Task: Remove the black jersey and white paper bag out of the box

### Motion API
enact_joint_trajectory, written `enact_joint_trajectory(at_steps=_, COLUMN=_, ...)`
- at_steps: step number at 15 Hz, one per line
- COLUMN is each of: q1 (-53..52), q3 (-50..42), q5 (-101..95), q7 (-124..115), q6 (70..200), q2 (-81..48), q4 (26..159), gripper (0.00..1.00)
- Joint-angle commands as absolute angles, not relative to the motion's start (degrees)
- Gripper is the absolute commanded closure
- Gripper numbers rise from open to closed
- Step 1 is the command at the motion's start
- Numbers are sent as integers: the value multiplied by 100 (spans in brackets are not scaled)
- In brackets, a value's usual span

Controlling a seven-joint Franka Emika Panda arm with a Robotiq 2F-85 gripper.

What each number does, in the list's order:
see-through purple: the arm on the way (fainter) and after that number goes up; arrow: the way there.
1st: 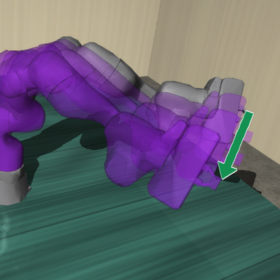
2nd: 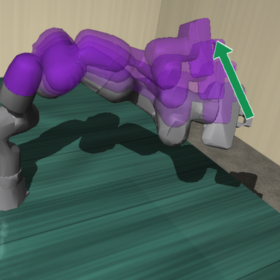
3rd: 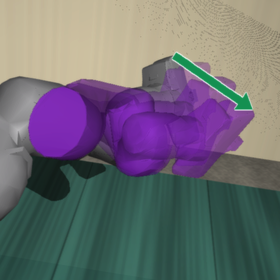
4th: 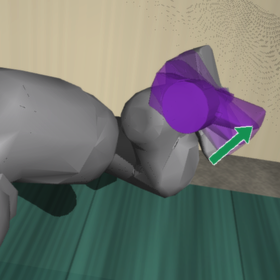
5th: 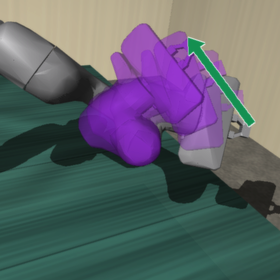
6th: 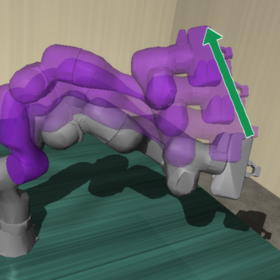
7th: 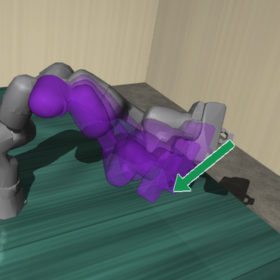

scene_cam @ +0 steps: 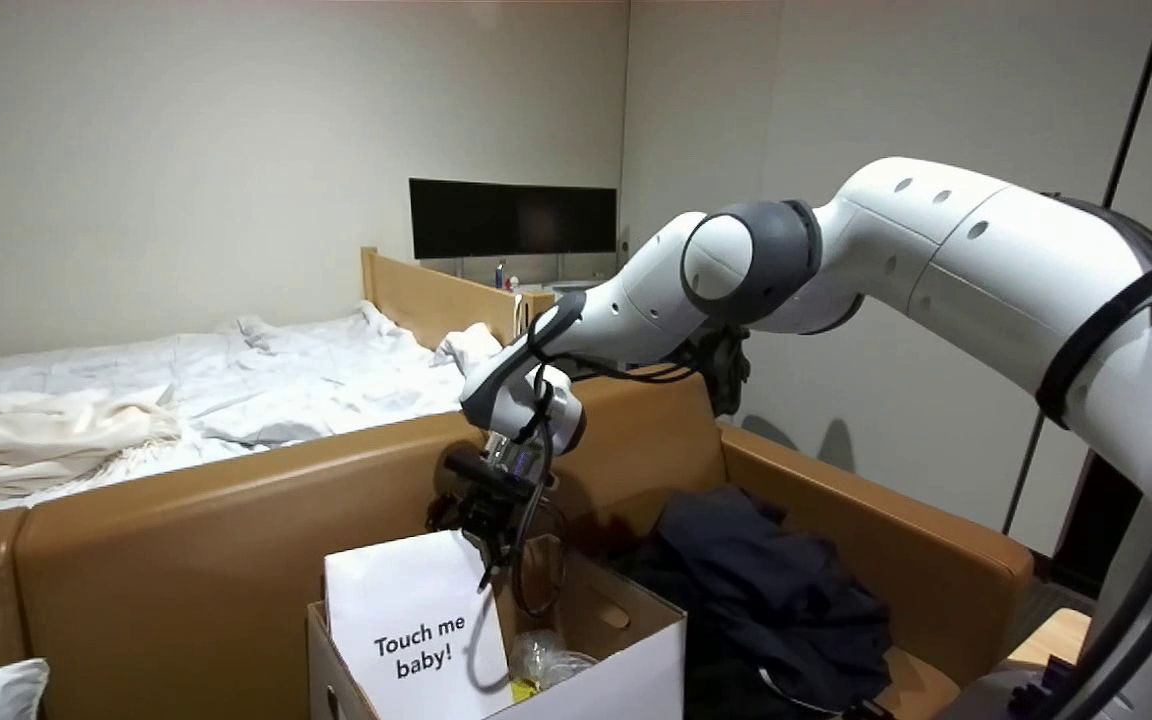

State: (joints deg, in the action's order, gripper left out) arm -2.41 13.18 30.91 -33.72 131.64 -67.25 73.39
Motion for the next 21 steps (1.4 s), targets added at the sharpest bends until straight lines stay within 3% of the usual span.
enact_joint_trajectory(at_steps=1, q1=-528, q3=1228, q5=2953, q7=-3327, q6=12749, q2=-6732, q4=7178, gripper=0)
enact_joint_trajectory(at_steps=8, q1=-398, q3=1567, q5=3354, q7=-2903, q6=11922, q2=-5694, q4=8728, gripper=0)
enact_joint_trajectory(at_steps=9, q1=-375, q3=1549, q5=3461, q7=-2917, q6=11746, q2=-5554, q4=8930, gripper=6)
enact_joint_trajectory(at_steps=10, q1=-357, q3=1497, q5=3543, q7=-2952, q6=11518, q2=-5442, q4=9092, gripper=26)
enact_joint_trajectory(at_steps=14, q1=-528, q3=1146, q5=3816, q7=-3405, q6=11017, q2=-5171, q4=9360, gripper=53)
enact_joint_trajectory(at_steps=21, q1=-1096, q3=677, q5=3920, q7=-4699, q6=11472, q2=-4297, q4=9989, gripper=95)
